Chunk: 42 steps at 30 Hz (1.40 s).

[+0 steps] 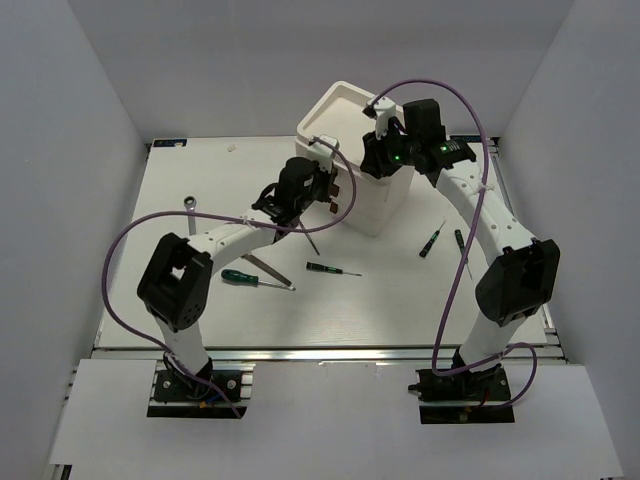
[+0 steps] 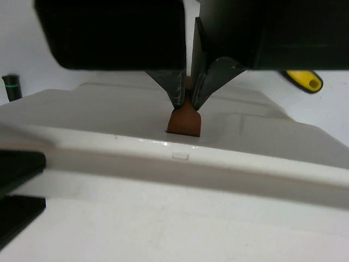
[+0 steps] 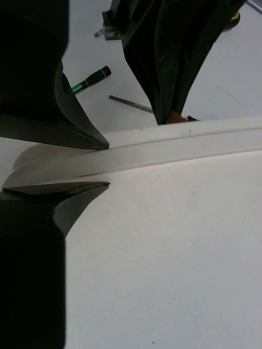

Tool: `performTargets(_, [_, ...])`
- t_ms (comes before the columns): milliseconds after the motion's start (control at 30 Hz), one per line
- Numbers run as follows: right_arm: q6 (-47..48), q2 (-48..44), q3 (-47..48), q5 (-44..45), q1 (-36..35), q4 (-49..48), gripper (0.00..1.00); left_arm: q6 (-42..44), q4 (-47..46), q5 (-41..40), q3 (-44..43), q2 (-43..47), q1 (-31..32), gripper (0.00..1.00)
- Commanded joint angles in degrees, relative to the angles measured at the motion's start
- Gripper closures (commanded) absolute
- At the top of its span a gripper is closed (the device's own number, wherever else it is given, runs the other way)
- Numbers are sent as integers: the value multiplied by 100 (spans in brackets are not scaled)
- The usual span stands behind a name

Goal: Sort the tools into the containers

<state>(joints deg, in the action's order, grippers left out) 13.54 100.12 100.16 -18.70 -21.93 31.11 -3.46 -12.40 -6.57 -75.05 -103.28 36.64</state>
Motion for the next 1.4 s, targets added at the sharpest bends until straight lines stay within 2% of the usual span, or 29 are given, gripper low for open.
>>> performTargets(0, [35, -1, -216, 349, 14, 185, 65, -119, -157, 50, 454, 808, 1, 100])
performTargets(400, [131, 122, -269, 543, 14, 193, 65, -347, 159, -108, 1580, 2136, 10, 100])
performTargets(467, [175, 122, -260, 508, 14, 193, 60, -383, 159, -99, 1642, 2207, 10, 100])
performTargets(500, [227, 114, -243, 429, 14, 219, 42, -400, 203, -82, 1625, 2216, 10, 92])
performTargets(533, [280, 105, -208, 254, 14, 246, 32, -418, 238, -73, 1599, 2199, 10, 79])
performTargets(567, [429, 61, -112, 105, 14, 272, 24, -436, 265, -47, 1485, 2164, 10, 59])
performTargets(600, [500, 35, -58, -132, 14, 307, 13, -444, 308, -29, 1423, 2155, 10, 51])
performTargets(667, [640, -123, 30, -344, 14, 290, 11, -488, 352, 6, 1231, 2137, 10, 37])
performTargets(767, [983, -552, -57, -731, 22, -25, 11, -567, 537, -64, 1019, 2216, 10, 31])
performTargets(867, [1335, -1193, -540, -1161, 40, -631, 11, -655, 800, -248, 983, 2514, 10, 30])
performTargets(1033, [1967, -2486, -2182, -2110, 233, -1607, 11, -1164, 1555, -739, 1273, 3312, 10, 29])
performTargets(1100, [2231, -3259, -2753, -2365, 374, -1801, 13, -1654, 1880, -907, 1457, 3577, 10, 29])
performTargets(1167, [2215, -3951, -3553, -2157, 400, -1767, 15, -2051, 2057, -1162, 1852, 3999, 1, 32])
performTargets(1233, [1944, -4323, -3993, -1490, 400, -1601, 30, -2526, 2189, -1241, 2325, 4263, 1, 32])
performTargets(1267, [1385, -4638, -4396, -1174, 418, -1539, 39, -2684, 2198, -1276, 2484, 4499, 1, 32])
performTargets(1300, [1075, -4763, -4574, -449, 418, -1408, 63, -2808, 2190, -1294, 2625, 4597, 1, 32])
performTargets(1367, [260, -4939, -4942, 249, 470, -1022, 82, -3089, 2129, -1242, 2959, 4790, 10, 30])
